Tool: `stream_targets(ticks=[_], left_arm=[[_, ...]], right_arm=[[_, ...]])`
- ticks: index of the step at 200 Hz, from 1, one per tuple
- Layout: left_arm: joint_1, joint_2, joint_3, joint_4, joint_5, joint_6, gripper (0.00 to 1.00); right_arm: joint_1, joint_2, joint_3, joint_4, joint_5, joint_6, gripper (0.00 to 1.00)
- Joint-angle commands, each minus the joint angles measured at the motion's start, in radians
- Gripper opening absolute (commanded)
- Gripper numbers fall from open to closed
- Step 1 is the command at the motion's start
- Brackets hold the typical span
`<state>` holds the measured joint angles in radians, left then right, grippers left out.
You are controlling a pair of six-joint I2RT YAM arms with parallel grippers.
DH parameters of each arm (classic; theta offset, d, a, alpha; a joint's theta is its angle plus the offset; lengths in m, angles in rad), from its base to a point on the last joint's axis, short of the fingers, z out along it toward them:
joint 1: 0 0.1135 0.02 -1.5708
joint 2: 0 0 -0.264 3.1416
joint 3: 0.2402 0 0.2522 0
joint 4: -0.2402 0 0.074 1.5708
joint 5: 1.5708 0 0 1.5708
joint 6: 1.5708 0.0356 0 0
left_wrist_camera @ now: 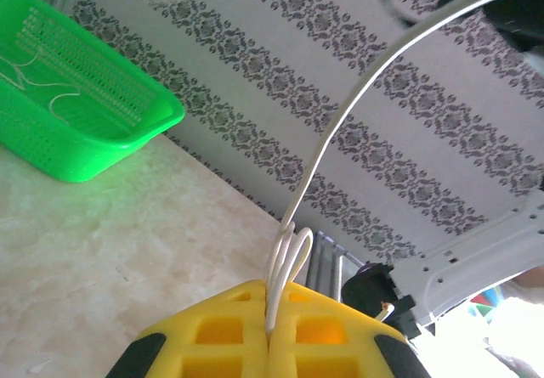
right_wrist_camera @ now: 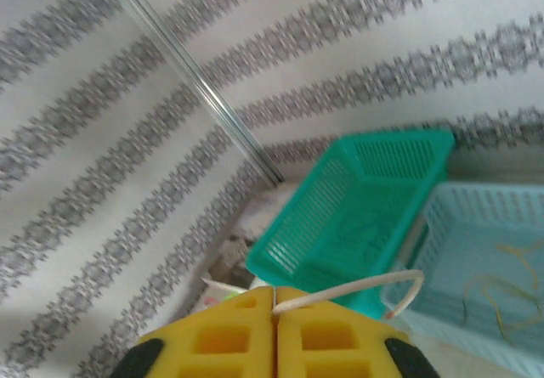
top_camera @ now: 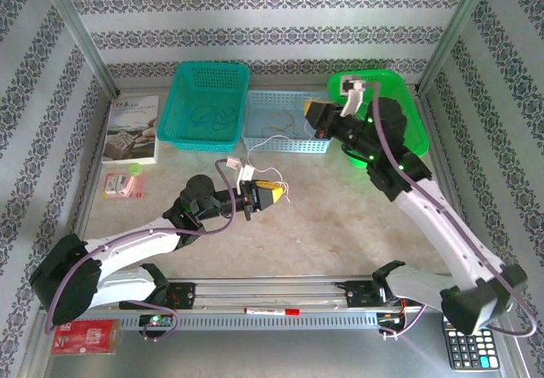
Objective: Untangle the cables
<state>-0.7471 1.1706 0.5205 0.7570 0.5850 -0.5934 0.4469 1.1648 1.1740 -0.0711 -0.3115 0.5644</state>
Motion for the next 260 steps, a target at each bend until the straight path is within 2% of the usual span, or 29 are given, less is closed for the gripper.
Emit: stream_targets(ticks=[1, 16, 50, 64, 97, 137, 205, 260], left_arm=[[-0.011, -0.01, 0.038, 0.06, 0.054, -0.051, 0.0], [-0.011, -0.016, 0.041, 0.073, 0.048, -0.068, 0.0], [-0.011, -0.027, 0.027, 0.113, -0.008, -0.107, 0.0], [-0.011, -0.033, 0.024, 0.127, -0.032, -0.12, 0.0], [-0.011, -0.052, 0.02, 0.134, -0.109, -0.173, 0.0], [-0.011, -0.108, 0.021, 0.053, -0.262, -0.267, 0.0], [-0.011, -0.15, 0.076, -0.111, -0.32, -0.324, 0.0], [-0.011, -0.156, 0.081, -0.12, -0.327, -0.341, 0.0]], right_arm=[[-0.006, 0.064, 0.011, -0.069, -0.037, -0.056, 0.45], [-0.011, 0.084, 0.015, -0.109, -0.044, -0.072, 0.58], [-0.018, -0.005, -0.065, -0.103, -0.011, -0.056, 0.7], [-0.019, -0.068, -0.106, -0.098, 0.012, -0.045, 0.72], [0.007, -0.231, -0.223, -0.051, 0.031, -0.012, 0.7], [0.167, -0.367, -0.335, 0.013, 0.059, -0.105, 0.7], [0.35, -0.334, -0.38, 0.102, 0.125, -0.2, 0.71], [0.387, -0.297, -0.384, 0.137, 0.15, -0.201, 0.69]])
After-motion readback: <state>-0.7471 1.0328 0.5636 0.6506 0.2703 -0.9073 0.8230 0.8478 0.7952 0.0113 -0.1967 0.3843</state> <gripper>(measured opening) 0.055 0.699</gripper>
